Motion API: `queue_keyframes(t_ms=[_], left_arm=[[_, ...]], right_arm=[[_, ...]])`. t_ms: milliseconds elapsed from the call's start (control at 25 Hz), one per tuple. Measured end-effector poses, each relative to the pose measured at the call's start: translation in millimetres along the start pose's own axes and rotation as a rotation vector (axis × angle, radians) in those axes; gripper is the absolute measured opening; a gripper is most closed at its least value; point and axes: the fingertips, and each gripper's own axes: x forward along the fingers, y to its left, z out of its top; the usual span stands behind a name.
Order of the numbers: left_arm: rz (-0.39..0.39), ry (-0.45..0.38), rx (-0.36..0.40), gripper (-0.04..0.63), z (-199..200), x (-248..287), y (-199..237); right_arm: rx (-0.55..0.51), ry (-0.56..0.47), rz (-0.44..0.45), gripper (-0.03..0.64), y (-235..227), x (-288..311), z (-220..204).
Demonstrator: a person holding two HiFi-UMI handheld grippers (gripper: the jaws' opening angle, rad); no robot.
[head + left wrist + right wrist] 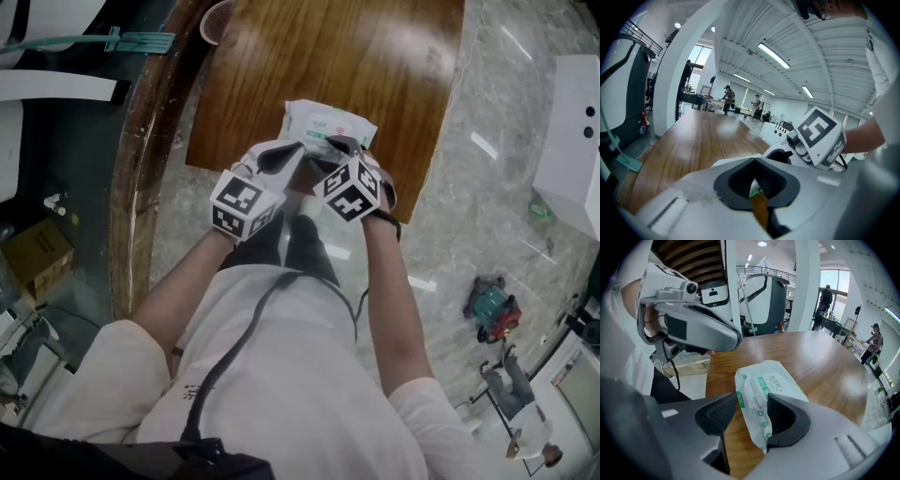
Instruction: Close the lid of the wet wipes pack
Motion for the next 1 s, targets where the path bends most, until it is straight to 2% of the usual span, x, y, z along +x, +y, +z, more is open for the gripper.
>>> queue_keyframes(t_ms=[120,200,280,440,560,680,1000], left_arm=[[-0.001,0.000,0.001,0.005,0,-2,0],[0.000,-0.003,0.001,0.005,0,-4,1],[-0.001,-0.009,0.001,0.005,1,-5,0],[-0.002,-0.017,0.011,0.005,6,-9,-2],[-0.002,-0.028,0.021,0.005,14,-14,-5],[-0.002,-0.046,0.035,0.005,24,-21,-10],[-0.006,-0.113,0.071,0.005,61,-44,-30]], right_arm=[[-0.032,0.070,-0.015,0.220,5,4,-2],[-0.056,0.104,-0.016,0.256,8,5,-3],[-0.054,0.079,-0.014,0.261,9,4,-2],[0.102,-0.117,-0.001,0.256,4,-10,8],[0.239,-0.271,-0.033,0.090,-7,-31,19],[0.317,-0.366,-0.047,0.018,-10,-53,26],[0.416,-0.589,-0.122,0.009,-3,-123,42]])
